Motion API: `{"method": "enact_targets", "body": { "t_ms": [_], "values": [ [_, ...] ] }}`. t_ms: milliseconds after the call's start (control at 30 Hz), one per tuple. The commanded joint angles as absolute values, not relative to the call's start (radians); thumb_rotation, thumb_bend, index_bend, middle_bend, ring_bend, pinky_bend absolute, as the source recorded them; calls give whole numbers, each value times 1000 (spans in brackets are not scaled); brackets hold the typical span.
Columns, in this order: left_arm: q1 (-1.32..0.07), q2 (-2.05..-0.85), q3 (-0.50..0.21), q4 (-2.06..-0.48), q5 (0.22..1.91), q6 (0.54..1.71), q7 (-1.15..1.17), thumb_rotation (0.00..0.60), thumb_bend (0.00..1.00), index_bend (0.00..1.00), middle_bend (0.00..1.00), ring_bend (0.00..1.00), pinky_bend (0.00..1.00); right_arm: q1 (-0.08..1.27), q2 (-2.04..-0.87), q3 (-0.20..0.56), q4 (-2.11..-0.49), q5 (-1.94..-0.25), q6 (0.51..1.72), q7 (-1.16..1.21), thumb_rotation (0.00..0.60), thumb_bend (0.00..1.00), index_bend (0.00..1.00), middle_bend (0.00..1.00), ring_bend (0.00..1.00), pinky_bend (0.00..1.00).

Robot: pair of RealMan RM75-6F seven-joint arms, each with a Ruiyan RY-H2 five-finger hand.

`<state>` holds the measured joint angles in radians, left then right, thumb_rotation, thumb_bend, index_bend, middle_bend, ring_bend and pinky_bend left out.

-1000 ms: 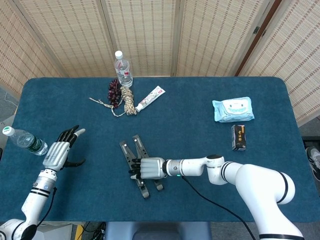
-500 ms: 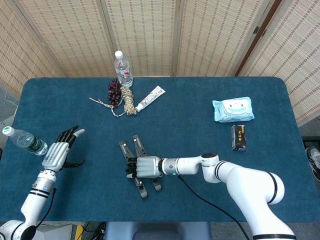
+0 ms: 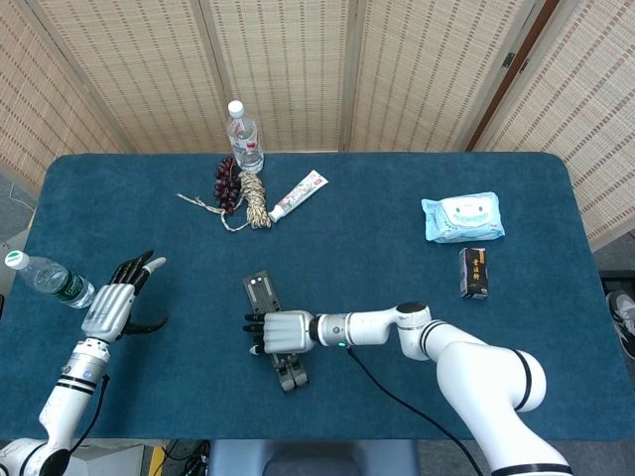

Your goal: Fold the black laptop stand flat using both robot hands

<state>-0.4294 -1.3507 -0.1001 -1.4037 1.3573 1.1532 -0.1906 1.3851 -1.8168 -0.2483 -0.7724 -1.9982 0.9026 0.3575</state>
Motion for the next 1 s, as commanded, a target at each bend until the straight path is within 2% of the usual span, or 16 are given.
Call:
{"method": "enact_targets", "body": {
  "t_ms": [33, 233, 400, 500, 567, 667, 767, 1000],
  "values": [
    [-429, -1351, -100, -1403, 1358, 1153, -192, 600, 173, 97, 0, 0, 0, 1369, -1842, -256, -731, -2003, 945, 378, 600, 212, 257, 491, 127, 0],
    [-429, -1354, -102, -1401, 1363, 1152, -192, 600, 173, 97, 0, 0, 0, 1355, -1867, -261, -681, -2001, 982, 399, 600, 223, 287, 573, 211, 17],
    [-429, -1355, -102, -1401, 1364, 1149, -191, 600, 174, 97, 0, 0, 0, 1352, -1869, -269, -669, -1999, 985, 404, 600, 224, 287, 559, 218, 17],
    [-428, -1353, -104, -1404, 1364, 1151, -189, 600, 173, 97, 0, 0, 0, 1354, -1860, -269, -680, -1989, 963, 397, 600, 225, 259, 441, 171, 17],
    [-427, -1350, -106, -1408, 1364, 1154, -188, 600, 173, 97, 0, 0, 0, 1357, -1844, -261, -707, -1973, 939, 383, 600, 225, 123, 268, 56, 19],
    [-427, -1347, -109, -1413, 1361, 1152, -184, 600, 173, 97, 0, 0, 0, 1357, -1808, -240, -771, -1942, 912, 358, 600, 225, 2, 56, 0, 21],
    [-431, -1346, -112, -1417, 1356, 1146, -180, 600, 173, 97, 0, 0, 0, 1351, -1758, -214, -854, -1905, 886, 316, 600, 224, 0, 0, 0, 21],
    [-423, -1328, -106, -1429, 1335, 1136, -131, 600, 173, 97, 0, 0, 0, 1246, -1593, -120, -1090, -1736, 856, 68, 600, 223, 0, 0, 0, 20]
  ]
}}
